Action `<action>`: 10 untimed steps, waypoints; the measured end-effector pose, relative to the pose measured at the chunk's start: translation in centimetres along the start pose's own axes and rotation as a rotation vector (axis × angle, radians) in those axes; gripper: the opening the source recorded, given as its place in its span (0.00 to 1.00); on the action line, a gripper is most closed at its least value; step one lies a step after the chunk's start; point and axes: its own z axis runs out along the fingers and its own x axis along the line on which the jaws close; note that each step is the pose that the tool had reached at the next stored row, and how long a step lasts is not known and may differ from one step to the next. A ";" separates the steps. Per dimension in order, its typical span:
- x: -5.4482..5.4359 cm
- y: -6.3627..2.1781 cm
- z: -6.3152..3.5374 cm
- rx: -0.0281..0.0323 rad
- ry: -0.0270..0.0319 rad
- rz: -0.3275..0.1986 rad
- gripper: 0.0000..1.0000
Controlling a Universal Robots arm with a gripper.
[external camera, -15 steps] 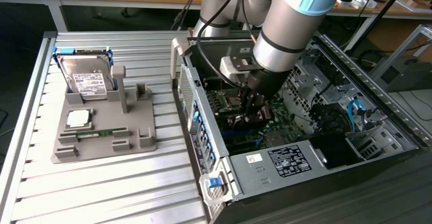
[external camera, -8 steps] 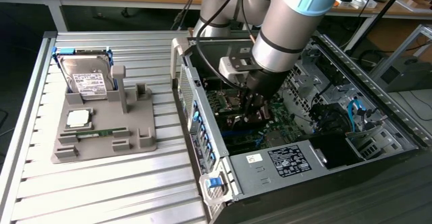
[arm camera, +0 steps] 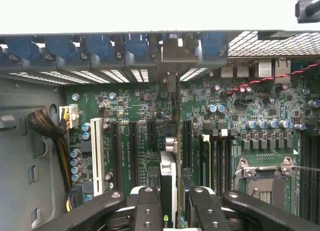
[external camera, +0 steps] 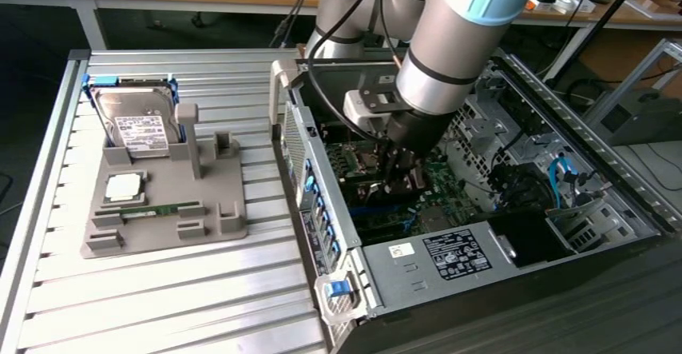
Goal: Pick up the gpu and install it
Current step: 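Insert the gpu into the slot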
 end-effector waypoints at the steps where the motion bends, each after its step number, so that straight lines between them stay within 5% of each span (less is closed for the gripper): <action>1: 0.0 0.01 0.01 0.0000 0.0000 0.000 0.27; 10: 0.0 0.15 0.09 0.0000 0.0000 0.000 0.27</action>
